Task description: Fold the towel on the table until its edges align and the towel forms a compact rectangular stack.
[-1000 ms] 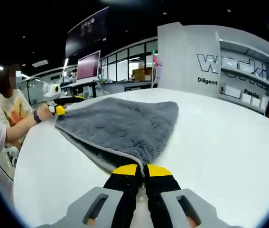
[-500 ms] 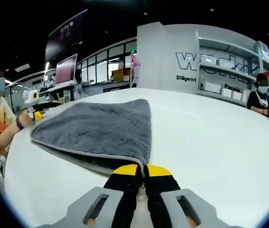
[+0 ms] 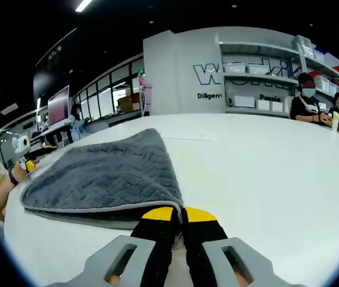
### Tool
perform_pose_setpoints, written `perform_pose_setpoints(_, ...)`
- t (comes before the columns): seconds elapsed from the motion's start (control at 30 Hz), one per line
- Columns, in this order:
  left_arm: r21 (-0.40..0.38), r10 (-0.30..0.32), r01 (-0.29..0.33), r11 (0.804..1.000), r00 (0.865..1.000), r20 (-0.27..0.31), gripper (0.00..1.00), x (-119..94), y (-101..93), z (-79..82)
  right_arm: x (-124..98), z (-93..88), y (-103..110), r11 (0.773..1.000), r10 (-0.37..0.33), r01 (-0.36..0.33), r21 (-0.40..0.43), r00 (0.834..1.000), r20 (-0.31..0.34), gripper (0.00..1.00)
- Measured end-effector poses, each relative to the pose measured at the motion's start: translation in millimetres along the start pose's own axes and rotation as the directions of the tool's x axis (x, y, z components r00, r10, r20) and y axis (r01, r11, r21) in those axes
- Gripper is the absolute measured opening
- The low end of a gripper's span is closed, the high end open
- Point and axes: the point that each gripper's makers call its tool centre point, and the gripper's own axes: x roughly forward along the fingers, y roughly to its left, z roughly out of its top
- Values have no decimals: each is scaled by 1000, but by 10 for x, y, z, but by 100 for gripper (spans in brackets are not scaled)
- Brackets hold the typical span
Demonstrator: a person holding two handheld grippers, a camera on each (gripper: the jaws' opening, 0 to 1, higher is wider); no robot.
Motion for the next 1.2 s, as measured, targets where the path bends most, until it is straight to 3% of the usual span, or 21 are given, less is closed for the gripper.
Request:
perform_pose_setpoints(0.17, -1, 0, 0, 1000, 1000, -1, 97, 0, 0, 2, -3, -16, 45, 998, 27, -27, -50, 1000, -8, 2)
perform_pose_setpoints(0.27, -2, 0, 0, 1000, 1000, 0, 97, -2, 1, 6, -9, -42, 115, 986, 90, -96, -140, 995, -45, 3)
perform_pose_setpoints(0.37, -1, -1, 1, 1000, 1000, 1, 97, -5, 0, 12, -59, 8, 93, 990, 120, -121, -77, 993, -10, 4)
perform_pose_setpoints(0.5, -2, -4, 4, 1000, 1000, 5, 97, -7, -13, 21, -166, 28, 70, 984, 167, -166, -58, 986, 24, 9)
perform_pose_setpoints(0.67, -2, -7, 7, 1000, 1000, 11, 97, -12, -23, 38, -306, 111, 110, 967, 255, -251, -50, 962, 99, 15)
perform_pose_setpoints(0.8, 1, -10, 10, 1000, 1000, 13, 97, -12, -41, 42, -442, 158, 261, 942, 334, -333, -36, 925, 182, 20)
perform_pose_setpoints(0.9, 2, -13, 13, 1000, 1000, 11, 97, -8, -53, 34, -482, 232, 258, 936, 351, -349, -54, 906, 237, 30)
perform_pose_setpoints(0.97, 3, -14, 14, 1000, 1000, 8, 97, -8, -59, 28, -520, 252, 304, 928, 367, -369, -48, 889, 274, 30)
perform_pose_setpoints(1.1, 6, -16, 16, 1000, 1000, 7, 97, -4, -60, 26, -531, 312, 257, 927, 372, -368, -74, 872, 319, 36)
perform_pose_setpoints(1.2, 6, -15, 15, 1000, 1000, 4, 97, -3, -60, 19, -486, 351, 188, 922, 382, -380, -79, 854, 354, 48)
